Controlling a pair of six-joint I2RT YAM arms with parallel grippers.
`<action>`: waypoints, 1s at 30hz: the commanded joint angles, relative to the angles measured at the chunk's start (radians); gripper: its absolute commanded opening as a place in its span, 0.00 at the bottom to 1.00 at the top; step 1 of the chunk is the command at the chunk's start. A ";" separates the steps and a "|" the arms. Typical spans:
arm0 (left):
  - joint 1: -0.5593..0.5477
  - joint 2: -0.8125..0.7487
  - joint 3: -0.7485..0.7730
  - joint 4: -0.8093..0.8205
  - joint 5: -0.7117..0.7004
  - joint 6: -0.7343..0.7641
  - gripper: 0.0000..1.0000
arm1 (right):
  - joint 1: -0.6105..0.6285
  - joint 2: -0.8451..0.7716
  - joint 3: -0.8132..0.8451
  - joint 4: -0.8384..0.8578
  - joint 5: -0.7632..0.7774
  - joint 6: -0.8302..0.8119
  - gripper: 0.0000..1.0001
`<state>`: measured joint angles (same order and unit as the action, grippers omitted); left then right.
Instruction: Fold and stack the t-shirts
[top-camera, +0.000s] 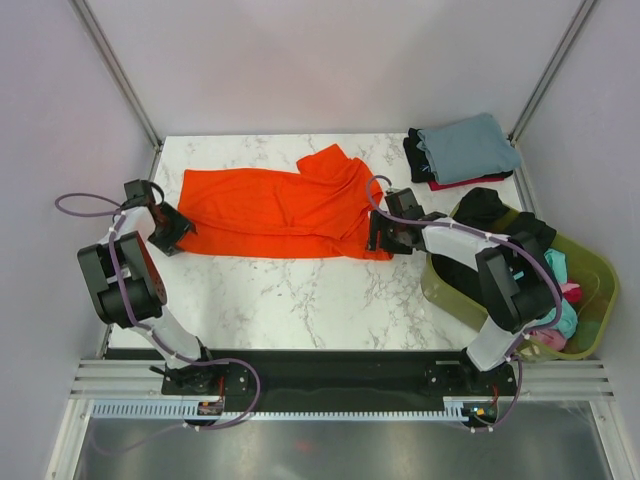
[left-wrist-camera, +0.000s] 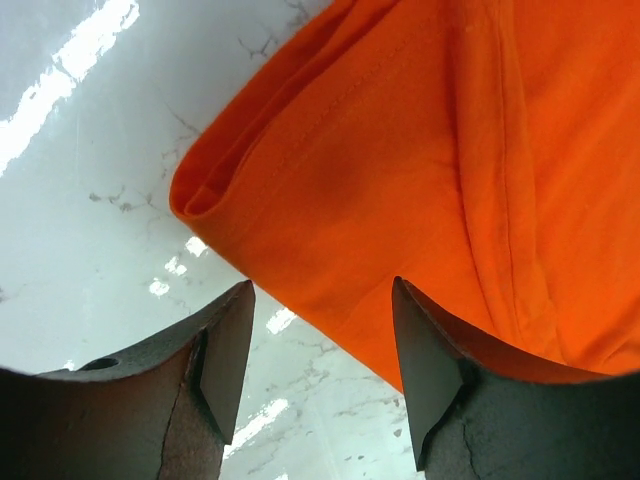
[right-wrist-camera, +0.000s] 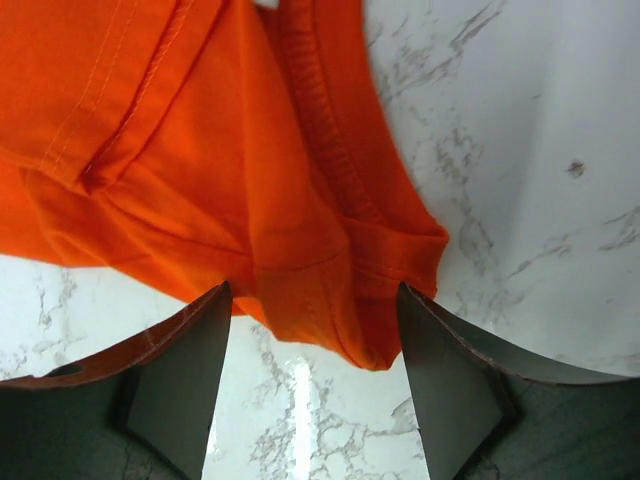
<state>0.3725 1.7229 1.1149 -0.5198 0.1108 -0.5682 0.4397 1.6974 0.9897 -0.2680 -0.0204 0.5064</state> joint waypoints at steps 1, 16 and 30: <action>-0.001 0.047 0.052 0.040 -0.065 -0.018 0.65 | -0.033 0.028 -0.003 0.056 0.030 -0.017 0.71; -0.012 0.104 0.040 0.095 -0.188 -0.071 0.36 | -0.082 0.042 -0.043 0.069 0.023 -0.063 0.00; 0.112 -0.101 0.068 -0.042 -0.138 0.074 0.02 | -0.084 -0.155 -0.063 -0.085 0.143 -0.039 0.00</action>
<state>0.4305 1.7374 1.1725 -0.5392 -0.0044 -0.5655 0.3691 1.6413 0.9310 -0.2733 0.0269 0.4648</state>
